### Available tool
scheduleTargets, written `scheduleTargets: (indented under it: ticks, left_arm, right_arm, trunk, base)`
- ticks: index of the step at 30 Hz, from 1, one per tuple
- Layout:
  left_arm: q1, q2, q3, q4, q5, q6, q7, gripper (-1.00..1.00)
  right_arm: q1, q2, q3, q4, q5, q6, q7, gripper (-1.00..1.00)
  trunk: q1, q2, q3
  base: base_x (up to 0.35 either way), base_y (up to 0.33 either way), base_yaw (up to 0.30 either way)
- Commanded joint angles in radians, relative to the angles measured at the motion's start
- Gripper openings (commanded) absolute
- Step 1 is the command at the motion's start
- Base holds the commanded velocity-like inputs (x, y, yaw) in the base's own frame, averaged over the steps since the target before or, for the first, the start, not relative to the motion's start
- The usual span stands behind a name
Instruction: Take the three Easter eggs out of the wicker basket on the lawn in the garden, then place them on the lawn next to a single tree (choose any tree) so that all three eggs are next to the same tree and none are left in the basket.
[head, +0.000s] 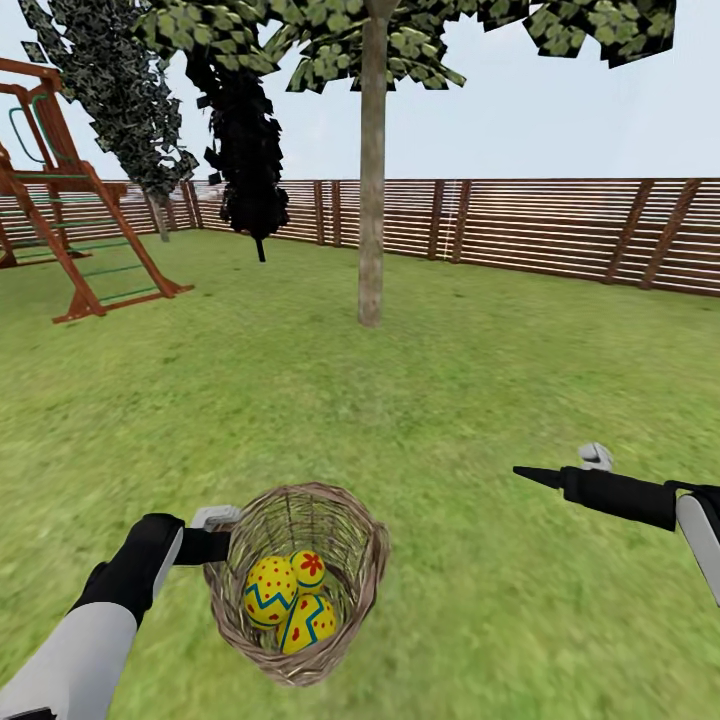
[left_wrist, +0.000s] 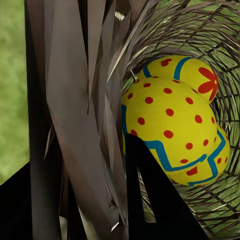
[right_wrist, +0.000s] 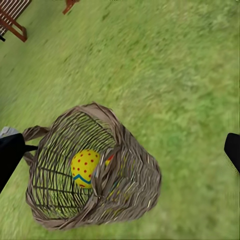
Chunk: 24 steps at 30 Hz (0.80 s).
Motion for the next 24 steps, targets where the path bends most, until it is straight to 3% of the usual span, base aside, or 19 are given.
scheduleTargets:
  ticks: [1, 24]
  left_arm:
    - [-0.001, -0.001, 0.004, -0.001, -0.001, 0.005, -0.009, -1.0]
    - [-0.001, -0.001, 0.004, -0.001, -0.001, 0.005, -0.009, -1.0]
  right_arm:
    - [-0.001, 0.0, -0.001, 0.0, 0.002, 0.004, 0.005, 1.0]
    - [-0.001, 0.0, -0.001, 0.0, 0.002, 0.004, 0.005, 1.0]
  trunk:
    - [0.001, -0.001, -0.001]
    - [0.001, -0.001, -0.001]
  base:
    - [0.33, 0.0, 0.0]
    - [0.33, 0.0, 0.0]
